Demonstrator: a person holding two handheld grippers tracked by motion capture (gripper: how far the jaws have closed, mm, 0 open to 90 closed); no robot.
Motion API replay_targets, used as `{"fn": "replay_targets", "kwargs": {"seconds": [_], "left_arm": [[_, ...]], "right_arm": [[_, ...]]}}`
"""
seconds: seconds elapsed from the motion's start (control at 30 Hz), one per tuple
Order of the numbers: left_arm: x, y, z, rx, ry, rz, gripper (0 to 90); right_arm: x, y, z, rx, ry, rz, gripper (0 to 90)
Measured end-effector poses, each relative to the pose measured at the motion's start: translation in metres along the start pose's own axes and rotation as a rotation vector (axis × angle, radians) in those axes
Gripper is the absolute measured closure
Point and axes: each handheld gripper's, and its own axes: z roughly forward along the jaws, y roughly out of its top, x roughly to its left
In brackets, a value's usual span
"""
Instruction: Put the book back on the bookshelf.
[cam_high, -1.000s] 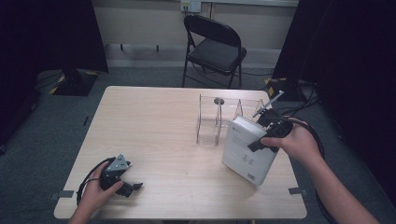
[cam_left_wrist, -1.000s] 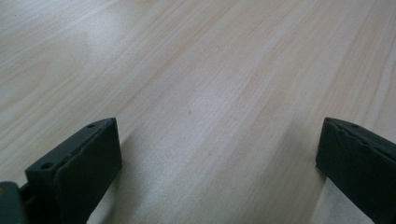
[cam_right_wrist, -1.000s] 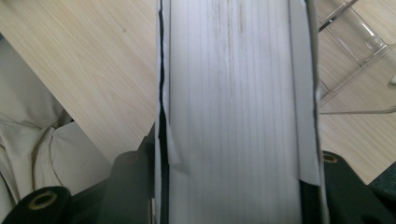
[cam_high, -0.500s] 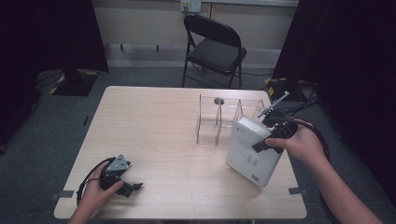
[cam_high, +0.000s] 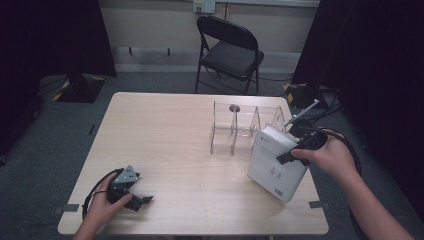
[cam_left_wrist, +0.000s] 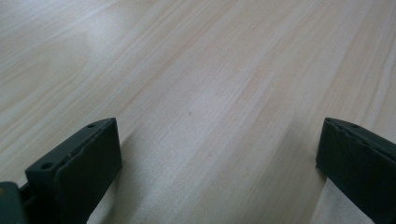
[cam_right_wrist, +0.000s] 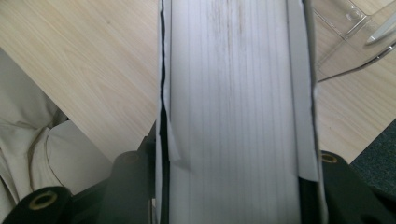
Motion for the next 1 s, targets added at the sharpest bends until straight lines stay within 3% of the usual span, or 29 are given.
{"fn": "replay_targets", "kwargs": {"seconds": [0.53, 0.83, 1.0], "left_arm": [[0.0, 0.0, 0.0, 0.0, 0.0, 0.001, 0.0], [0.0, 0.0, 0.0, -0.001, -0.001, 0.0, 0.0], [0.0, 0.0, 0.0, -0.001, 0.0, 0.001, 0.0]], "right_arm": [[-0.007, -0.011, -0.004, -0.006, -0.018, 0.031, 52.5], [-0.014, -0.019, -0.005, -0.008, -0.028, 0.105, 52.5], [-0.018, -0.023, -0.006, -0.006, -0.028, 0.12, 52.4]]}}
